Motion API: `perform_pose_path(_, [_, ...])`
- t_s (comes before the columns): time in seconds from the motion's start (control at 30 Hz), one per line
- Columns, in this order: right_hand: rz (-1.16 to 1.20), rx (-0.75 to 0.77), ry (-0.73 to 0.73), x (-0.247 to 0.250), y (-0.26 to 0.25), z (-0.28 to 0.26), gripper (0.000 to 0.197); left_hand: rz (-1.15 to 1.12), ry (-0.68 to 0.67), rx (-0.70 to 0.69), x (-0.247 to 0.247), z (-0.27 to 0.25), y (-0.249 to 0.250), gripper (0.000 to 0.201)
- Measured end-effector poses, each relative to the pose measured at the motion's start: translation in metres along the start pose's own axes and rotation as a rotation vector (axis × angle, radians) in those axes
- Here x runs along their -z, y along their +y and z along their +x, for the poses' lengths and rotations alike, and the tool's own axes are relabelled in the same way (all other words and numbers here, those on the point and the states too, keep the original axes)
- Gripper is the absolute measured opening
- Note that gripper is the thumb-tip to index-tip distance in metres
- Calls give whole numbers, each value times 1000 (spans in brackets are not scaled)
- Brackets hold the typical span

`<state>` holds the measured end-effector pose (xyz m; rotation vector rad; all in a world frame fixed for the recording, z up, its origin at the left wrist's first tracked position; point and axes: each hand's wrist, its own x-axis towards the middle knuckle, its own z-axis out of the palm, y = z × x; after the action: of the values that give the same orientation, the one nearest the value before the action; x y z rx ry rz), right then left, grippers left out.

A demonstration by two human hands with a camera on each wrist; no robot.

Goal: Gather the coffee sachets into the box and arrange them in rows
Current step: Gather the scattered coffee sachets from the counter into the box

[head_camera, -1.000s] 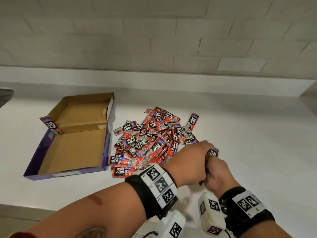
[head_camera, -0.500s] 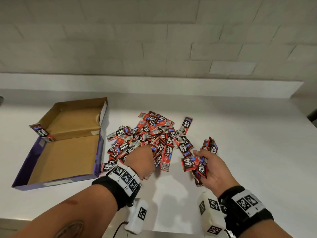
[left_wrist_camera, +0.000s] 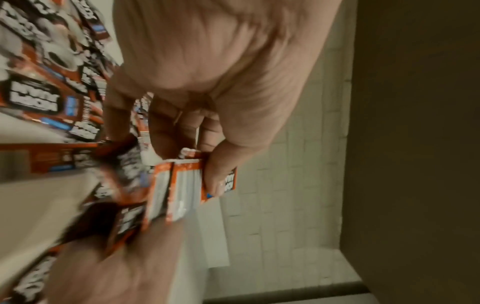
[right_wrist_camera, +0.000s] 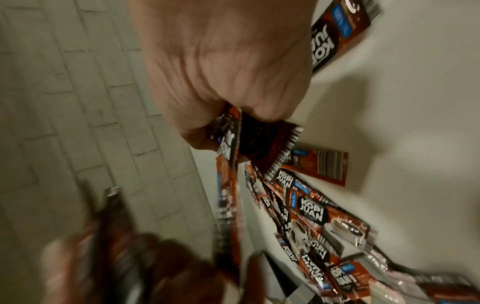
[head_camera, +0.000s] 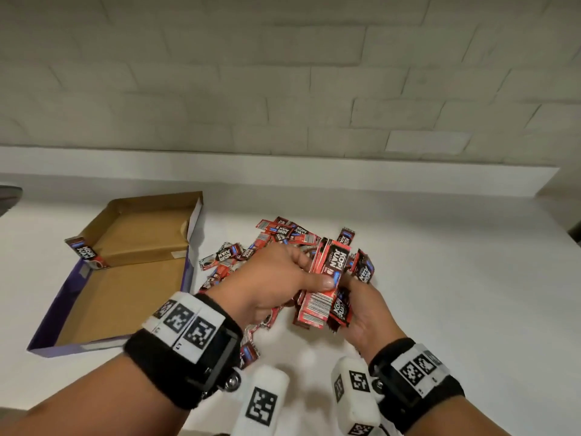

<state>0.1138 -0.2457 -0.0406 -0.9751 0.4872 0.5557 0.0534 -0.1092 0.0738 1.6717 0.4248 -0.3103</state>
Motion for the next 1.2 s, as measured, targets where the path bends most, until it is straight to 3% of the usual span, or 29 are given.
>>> perform_pose_path(0.17, [-14, 32, -36, -10, -3, -2, 30, -117, 62, 93, -9, 13, -31, 20])
perform_pose_path(0.3, [-28, 50, -57, -12, -4, -9, 26, -17, 121, 83, -10, 16, -46, 21])
perform_pose_path(0.43, [-47, 52, -24, -10, -4, -14, 17, 46, 89, 99, -7, 16, -53, 23])
perform_pose_path(0.57, [-38, 79, 26, -4, -6, -11, 18, 9, 212, 75, 3, 13, -59, 25])
perform_pose_path(0.67, [-58, 104, -35, -4, -6, -15, 23, -116, 312, 19, 8, 13, -59, 28])
perform_pose_path(0.8, [-134, 123, -159, -19, 8, -21, 29, -192, 333, -22, 3, 18, -57, 34])
perform_pose_path(1.0, [-256, 203, -198, -42, 24, -17, 56, 113, 357, -154, 2, 24, -63, 15])
perform_pose_path(1.07, [-251, 238, -179, -50, 23, -15, 40, 295, 341, -242, 8, 20, -61, 8])
perform_pose_path(1.13, [-230, 279, -152, -62, 19, -16, 23, 410, 303, -322, 15, 15, -62, 29])
perform_pose_path(1.2, [-225, 329, -116, -77, 17, -15, 18, 431, 307, -391, 26, 15, -66, 52])
